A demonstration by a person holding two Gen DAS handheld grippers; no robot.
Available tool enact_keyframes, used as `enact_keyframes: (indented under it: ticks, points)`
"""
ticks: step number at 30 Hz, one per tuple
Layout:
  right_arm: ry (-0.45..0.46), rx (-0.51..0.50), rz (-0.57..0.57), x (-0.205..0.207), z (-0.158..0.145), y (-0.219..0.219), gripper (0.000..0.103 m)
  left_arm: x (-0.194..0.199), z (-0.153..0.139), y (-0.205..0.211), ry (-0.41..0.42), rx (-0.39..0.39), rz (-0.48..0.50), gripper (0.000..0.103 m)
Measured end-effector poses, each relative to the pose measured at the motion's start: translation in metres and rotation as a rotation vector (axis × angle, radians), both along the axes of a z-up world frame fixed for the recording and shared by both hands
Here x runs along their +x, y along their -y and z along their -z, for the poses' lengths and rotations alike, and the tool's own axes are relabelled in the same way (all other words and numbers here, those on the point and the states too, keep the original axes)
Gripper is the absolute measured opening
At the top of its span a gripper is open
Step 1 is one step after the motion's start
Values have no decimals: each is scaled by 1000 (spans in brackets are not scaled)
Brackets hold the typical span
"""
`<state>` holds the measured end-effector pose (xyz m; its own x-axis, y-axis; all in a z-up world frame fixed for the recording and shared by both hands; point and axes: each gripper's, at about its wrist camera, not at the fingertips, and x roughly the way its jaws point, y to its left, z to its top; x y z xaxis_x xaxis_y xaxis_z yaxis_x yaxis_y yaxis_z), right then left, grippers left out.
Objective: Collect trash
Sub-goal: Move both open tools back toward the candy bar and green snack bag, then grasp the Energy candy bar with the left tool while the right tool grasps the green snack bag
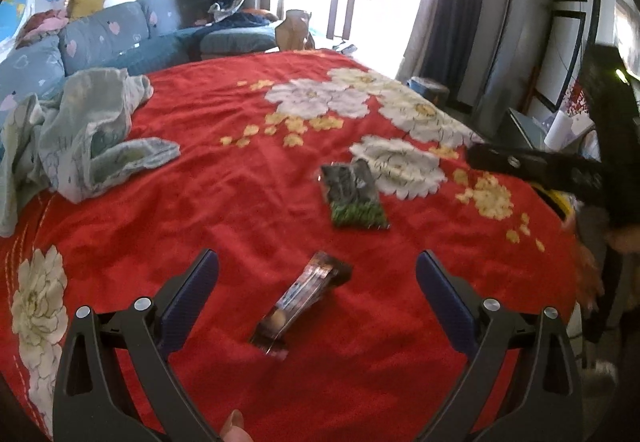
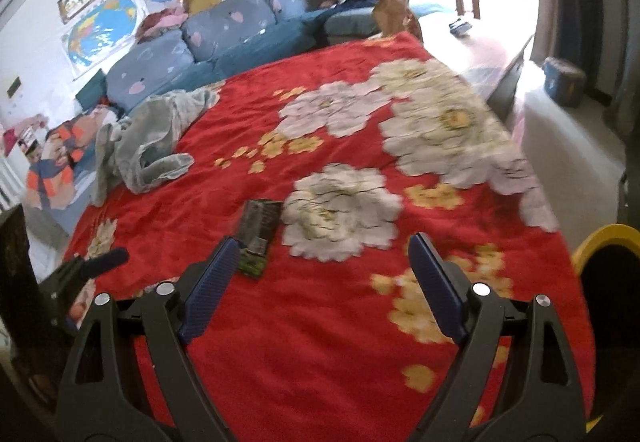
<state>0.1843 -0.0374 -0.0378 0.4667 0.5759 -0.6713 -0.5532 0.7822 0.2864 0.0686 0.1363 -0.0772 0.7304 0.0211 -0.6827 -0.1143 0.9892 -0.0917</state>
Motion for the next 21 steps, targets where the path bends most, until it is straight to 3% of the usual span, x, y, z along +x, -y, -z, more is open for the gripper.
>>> enact_keyframes:
  ticks: [2, 12, 18, 21]
  points:
    - [-20, -8, -19, 4, 4, -15, 78, -1, 6, -3, -26, -3, 5, 95]
    - [-160, -46, -103, 22, 38, -73, 64, 0, 27, -12, -80, -52, 12, 69]
    - [-176, -49, -111, 21, 49, -85, 52, 1, 34, -12, -97, -62, 31, 67]
    - [-188, -28, -134, 20, 49, -84, 34, 1, 33, -10, -97, -61, 38, 60]
